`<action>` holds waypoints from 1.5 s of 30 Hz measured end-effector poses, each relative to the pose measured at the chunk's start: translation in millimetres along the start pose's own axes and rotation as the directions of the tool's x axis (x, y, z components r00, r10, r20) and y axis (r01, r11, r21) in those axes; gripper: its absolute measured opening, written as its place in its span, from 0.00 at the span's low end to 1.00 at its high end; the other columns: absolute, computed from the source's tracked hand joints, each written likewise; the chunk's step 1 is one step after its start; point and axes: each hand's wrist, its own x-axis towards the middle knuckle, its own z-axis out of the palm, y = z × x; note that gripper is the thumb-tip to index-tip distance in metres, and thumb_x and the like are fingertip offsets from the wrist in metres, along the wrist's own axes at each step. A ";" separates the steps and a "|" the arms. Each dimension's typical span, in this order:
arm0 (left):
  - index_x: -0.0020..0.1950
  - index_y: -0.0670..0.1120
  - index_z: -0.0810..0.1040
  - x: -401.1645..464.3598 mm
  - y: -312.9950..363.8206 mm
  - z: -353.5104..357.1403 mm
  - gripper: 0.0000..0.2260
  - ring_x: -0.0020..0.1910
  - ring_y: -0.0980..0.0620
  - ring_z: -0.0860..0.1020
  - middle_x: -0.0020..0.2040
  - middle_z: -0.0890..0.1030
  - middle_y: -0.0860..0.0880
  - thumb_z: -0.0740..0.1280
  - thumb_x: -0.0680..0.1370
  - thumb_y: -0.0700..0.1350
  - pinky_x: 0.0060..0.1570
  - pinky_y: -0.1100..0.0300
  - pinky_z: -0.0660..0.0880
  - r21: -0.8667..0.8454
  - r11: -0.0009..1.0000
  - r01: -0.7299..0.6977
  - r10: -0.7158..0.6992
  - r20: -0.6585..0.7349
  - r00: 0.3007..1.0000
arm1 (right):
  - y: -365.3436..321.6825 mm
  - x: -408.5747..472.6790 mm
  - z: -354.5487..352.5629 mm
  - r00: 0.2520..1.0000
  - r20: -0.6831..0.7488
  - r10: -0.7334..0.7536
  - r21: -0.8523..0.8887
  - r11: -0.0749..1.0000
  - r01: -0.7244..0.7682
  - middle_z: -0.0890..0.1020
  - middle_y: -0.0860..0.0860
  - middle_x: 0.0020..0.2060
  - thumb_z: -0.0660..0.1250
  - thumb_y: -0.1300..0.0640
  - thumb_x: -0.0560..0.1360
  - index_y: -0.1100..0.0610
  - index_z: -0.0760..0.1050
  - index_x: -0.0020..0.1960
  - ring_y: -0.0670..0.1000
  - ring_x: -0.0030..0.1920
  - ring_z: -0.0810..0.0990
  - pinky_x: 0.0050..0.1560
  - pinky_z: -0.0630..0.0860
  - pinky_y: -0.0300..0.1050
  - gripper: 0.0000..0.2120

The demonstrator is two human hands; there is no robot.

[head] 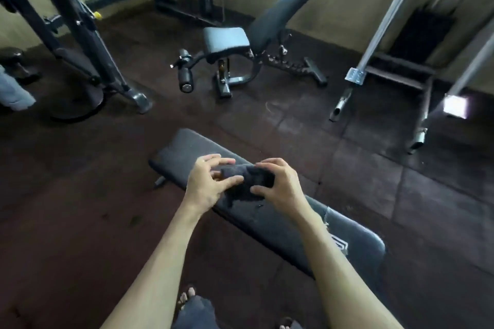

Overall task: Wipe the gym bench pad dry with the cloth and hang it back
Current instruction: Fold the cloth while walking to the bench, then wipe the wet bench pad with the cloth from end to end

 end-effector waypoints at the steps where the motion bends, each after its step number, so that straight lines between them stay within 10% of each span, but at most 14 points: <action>1: 0.58 0.49 0.85 11.5 -3.4 -6.1 0.20 0.58 0.58 0.81 0.59 0.79 0.52 0.83 0.67 0.44 0.56 0.68 0.77 0.029 1.000 -0.012 0.010 0.078 0.997 | -2.0 3.1 3.7 0.999 0.011 0.053 -0.026 0.998 -0.053 0.77 0.52 0.59 0.80 0.60 0.64 0.57 0.80 0.64 0.50 0.59 0.76 0.57 0.66 0.30 0.29; 10: 0.53 0.50 0.85 75.9 -10.1 -8.9 0.08 0.42 0.55 0.78 0.44 0.83 0.55 0.76 0.74 0.46 0.51 0.61 0.75 0.293 0.909 -0.297 0.172 0.384 0.907 | 0.5 8.1 18.0 0.923 -0.266 0.277 -0.056 0.952 -0.301 0.80 0.46 0.45 0.73 0.53 0.72 0.52 0.82 0.48 0.50 0.53 0.70 0.58 0.68 0.44 0.06; 14: 0.50 0.52 0.79 84.9 -8.1 13.9 0.04 0.36 0.65 0.78 0.37 0.80 0.58 0.72 0.78 0.49 0.37 0.74 0.69 0.187 0.970 -0.156 0.053 0.462 0.885 | 7.4 7.9 15.6 0.846 -0.225 0.483 0.328 0.855 -0.401 0.82 0.44 0.38 0.70 0.55 0.75 0.52 0.76 0.46 0.44 0.41 0.78 0.45 0.73 0.40 0.03; 19: 0.55 0.55 0.79 93.0 -29.1 46.3 0.08 0.48 0.61 0.82 0.48 0.84 0.56 0.72 0.78 0.53 0.45 0.68 0.77 0.043 0.999 -0.003 -0.016 0.421 0.907 | 35.1 1.3 34.1 0.756 -0.257 0.602 0.480 0.758 -0.441 0.82 0.43 0.39 0.71 0.51 0.75 0.52 0.78 0.47 0.37 0.41 0.78 0.46 0.75 0.36 0.05; 26: 0.60 0.43 0.82 89.1 -85.2 62.0 0.17 0.54 0.52 0.84 0.53 0.87 0.48 0.78 0.73 0.38 0.50 0.64 0.80 -0.175 0.943 0.282 -0.125 0.600 0.790 | 52.0 -28.9 81.4 0.662 -0.095 0.743 0.835 0.422 -0.353 0.86 0.61 0.47 0.79 0.56 0.68 0.59 0.83 0.52 0.63 0.51 0.85 0.54 0.80 0.63 0.15; 29: 0.55 0.46 0.83 87.6 -118.1 65.8 0.11 0.50 0.51 0.85 0.49 0.87 0.49 0.77 0.74 0.41 0.48 0.62 0.80 -0.101 0.967 0.232 -0.110 0.659 0.744 | 66.8 -41.7 117.6 0.559 -0.174 0.810 0.809 0.442 -0.388 0.86 0.60 0.45 0.75 0.57 0.71 0.56 0.83 0.50 0.57 0.47 0.84 0.52 0.80 0.63 0.08; 36: 0.53 0.54 0.80 74.1 -202.3 124.3 0.09 0.44 0.55 0.83 0.41 0.85 0.55 0.76 0.75 0.49 0.46 0.59 0.79 0.195 0.980 -0.046 -0.095 0.655 0.750 | 137.1 -63.2 206.1 0.367 -0.416 0.832 0.551 0.551 -0.626 0.83 0.42 0.39 0.77 0.57 0.68 0.49 0.79 0.48 0.42 0.42 0.80 0.41 0.70 0.27 0.11; 45: 0.59 0.46 0.82 79.4 -332.0 288.5 0.18 0.51 0.47 0.83 0.49 0.86 0.47 0.76 0.73 0.51 0.55 0.55 0.79 0.174 0.956 -0.236 0.087 0.601 0.794 | 329.5 -58.3 290.4 0.231 -0.714 0.661 0.397 0.653 -0.645 0.85 0.54 0.49 0.77 0.58 0.67 0.57 0.81 0.57 0.54 0.51 0.82 0.58 0.75 0.45 0.19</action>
